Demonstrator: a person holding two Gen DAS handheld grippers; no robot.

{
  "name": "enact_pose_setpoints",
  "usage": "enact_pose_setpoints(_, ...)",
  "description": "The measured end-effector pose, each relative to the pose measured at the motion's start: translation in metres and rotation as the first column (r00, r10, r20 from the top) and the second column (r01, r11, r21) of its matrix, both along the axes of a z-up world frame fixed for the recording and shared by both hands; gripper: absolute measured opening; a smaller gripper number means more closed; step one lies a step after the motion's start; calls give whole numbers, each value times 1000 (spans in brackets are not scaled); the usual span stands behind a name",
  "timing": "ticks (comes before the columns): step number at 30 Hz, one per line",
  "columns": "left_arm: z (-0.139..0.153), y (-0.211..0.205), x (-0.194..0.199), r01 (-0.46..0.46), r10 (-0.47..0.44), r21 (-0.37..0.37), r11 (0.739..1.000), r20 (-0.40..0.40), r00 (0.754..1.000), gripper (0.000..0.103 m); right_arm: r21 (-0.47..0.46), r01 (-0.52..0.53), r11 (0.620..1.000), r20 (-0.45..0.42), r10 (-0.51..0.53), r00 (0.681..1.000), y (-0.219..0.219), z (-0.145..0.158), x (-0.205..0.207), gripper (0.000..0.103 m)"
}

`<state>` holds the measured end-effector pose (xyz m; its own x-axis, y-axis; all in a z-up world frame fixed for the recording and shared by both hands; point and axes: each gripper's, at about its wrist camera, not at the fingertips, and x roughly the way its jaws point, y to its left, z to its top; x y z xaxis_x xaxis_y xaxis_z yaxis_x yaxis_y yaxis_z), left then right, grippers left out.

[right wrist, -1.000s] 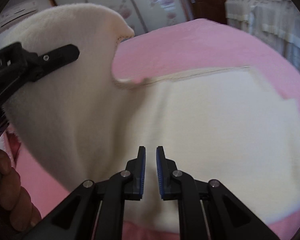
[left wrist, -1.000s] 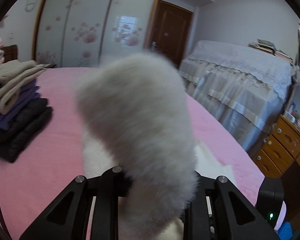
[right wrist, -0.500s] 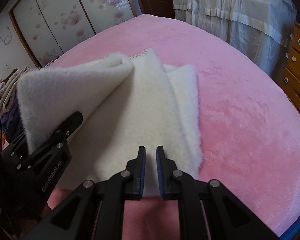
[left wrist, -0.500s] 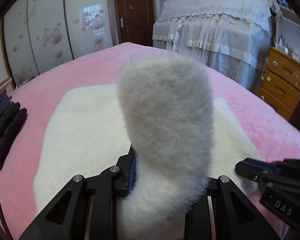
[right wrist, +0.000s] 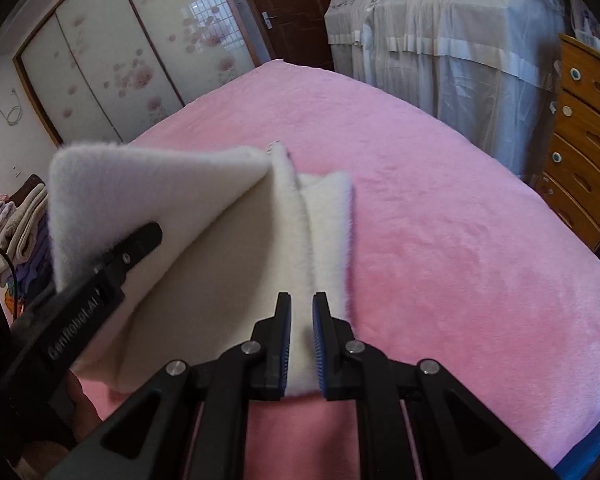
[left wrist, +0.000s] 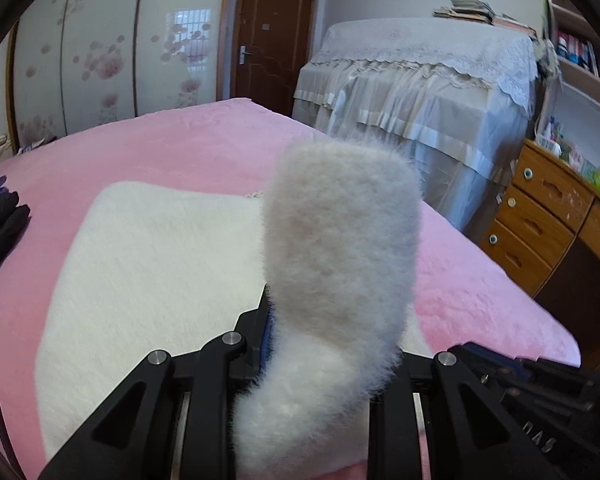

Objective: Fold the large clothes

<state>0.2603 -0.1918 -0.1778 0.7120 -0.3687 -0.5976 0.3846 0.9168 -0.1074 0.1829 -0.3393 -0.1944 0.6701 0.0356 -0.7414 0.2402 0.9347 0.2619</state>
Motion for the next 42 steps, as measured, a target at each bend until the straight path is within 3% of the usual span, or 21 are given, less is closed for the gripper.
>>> enact_pose_setpoints(6, -27, -18, -13, 66, -69, 110, 992, 27, 997, 22, 8, 20, 1000, -29, -20, 999, -8, -7, 1, 11)
enact_pose_setpoints(10, -22, -14, -11, 85, -87, 109, 990, 8, 996, 24, 7, 14, 1000, -34, -14, 999, -6, -7, 0, 11)
enact_pose_setpoints(13, -15, -14, -6, 120, -118, 88, 989, -30, 993, 40, 31, 14, 999, -22, -13, 1000, -6, -4, 0, 11)
enact_pose_setpoints(15, -8, -12, -7, 162, -159, 45, 986, -56, 986, 64, 53, 8, 999, -12, -7, 1000, -8, 1, 0, 11)
enact_pose_setpoints(18, 12, -1, -21, 227, -228, -30, 973, -66, 971, 77, 79, -5, 997, 0, 5, 1000, -8, 11, 1, 13)
enact_pose_setpoints(23, 48, 43, -46, 217, -219, -66, 974, -29, 975, 85, 126, -56, 990, 45, 50, 998, -3, 34, -1, 27)
enact_pose_setpoints(24, 53, 55, -49, 188, -189, -63, 980, -18, 982, 87, 138, -69, 988, 58, 61, 996, -1, 40, -2, 30)
enact_pose_setpoints(28, 60, 105, -39, 24, -25, -54, 998, -26, 999, 89, 173, -119, 978, 103, 102, 989, 10, 60, -2, 59)
enact_pose_setpoints(29, 57, 118, -34, -26, 24, -48, 998, -41, 999, 90, 175, -133, 976, 100, 117, 988, 15, 63, 1, 62)
enact_pose_setpoints(34, 28, 165, -5, -197, 197, 14, 980, -167, 966, 90, 162, -192, 968, -8, 196, 981, 39, 58, 31, 62)
enact_pose_setpoints(37, 16, 173, 10, -214, 208, -4, 977, -224, 952, 90, 192, -183, 964, -80, 202, 976, 44, 47, 53, 62)
enact_pose_setpoints(40, 10, 167, 24, -197, 190, -7, 980, -234, 953, 90, 182, -168, 969, -125, 192, 973, 45, 40, 70, 61)
enact_pose_setpoints(42, 5, 162, 29, -190, 188, 15, 982, -230, 955, 90, 155, -193, 969, -113, 211, 971, 46, 38, 73, 29)
